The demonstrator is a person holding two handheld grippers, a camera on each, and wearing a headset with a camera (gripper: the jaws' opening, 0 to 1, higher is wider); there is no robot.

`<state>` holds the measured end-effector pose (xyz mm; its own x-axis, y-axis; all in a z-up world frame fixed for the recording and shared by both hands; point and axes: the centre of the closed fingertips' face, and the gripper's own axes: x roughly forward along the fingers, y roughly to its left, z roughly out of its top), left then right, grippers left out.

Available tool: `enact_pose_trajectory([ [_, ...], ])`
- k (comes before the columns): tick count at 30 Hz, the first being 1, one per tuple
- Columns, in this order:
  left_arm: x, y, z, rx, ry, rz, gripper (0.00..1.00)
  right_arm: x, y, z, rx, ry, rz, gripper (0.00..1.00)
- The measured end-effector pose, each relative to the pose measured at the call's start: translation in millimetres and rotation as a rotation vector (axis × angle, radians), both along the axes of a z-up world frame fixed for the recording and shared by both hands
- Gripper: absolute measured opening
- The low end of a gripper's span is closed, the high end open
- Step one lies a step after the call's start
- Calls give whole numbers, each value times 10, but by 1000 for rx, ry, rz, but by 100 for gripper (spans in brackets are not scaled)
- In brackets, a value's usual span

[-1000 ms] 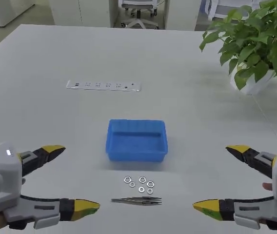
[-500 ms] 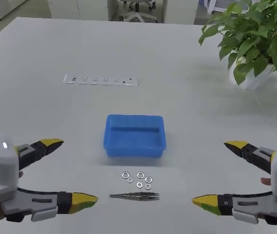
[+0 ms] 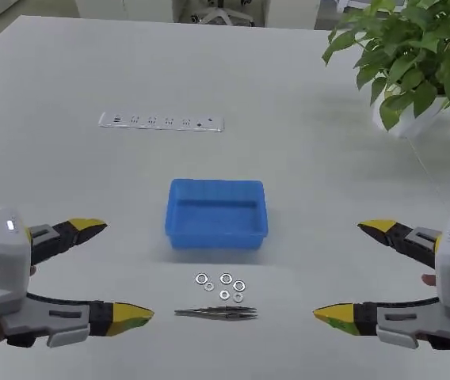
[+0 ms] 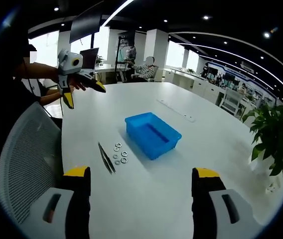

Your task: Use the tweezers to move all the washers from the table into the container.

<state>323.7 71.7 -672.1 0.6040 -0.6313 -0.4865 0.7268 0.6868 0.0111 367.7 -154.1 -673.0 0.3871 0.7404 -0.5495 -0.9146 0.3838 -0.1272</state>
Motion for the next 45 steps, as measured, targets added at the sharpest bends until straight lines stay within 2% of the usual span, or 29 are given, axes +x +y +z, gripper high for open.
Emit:
enact_pose_trajectory([
  [9,31,-33,-144,51,23,-58,79,43,100,-85,-41,6,66,77],
  [22,72,-152,-393,108,69,-165,70,59,301,-308,-121,28,201,68],
  [33,54,-243,-620,155,118,-253,60,-42,487,-544,-175,61,338,57],
  [40,35,-308,-757,193,136,-311,52,-144,609,-695,-202,93,418,46],
  [43,9,-337,-825,200,164,-332,50,-193,655,-778,-225,105,459,41],
  [45,-2,-363,-864,209,169,-350,46,-210,697,-820,-228,109,476,39],
])
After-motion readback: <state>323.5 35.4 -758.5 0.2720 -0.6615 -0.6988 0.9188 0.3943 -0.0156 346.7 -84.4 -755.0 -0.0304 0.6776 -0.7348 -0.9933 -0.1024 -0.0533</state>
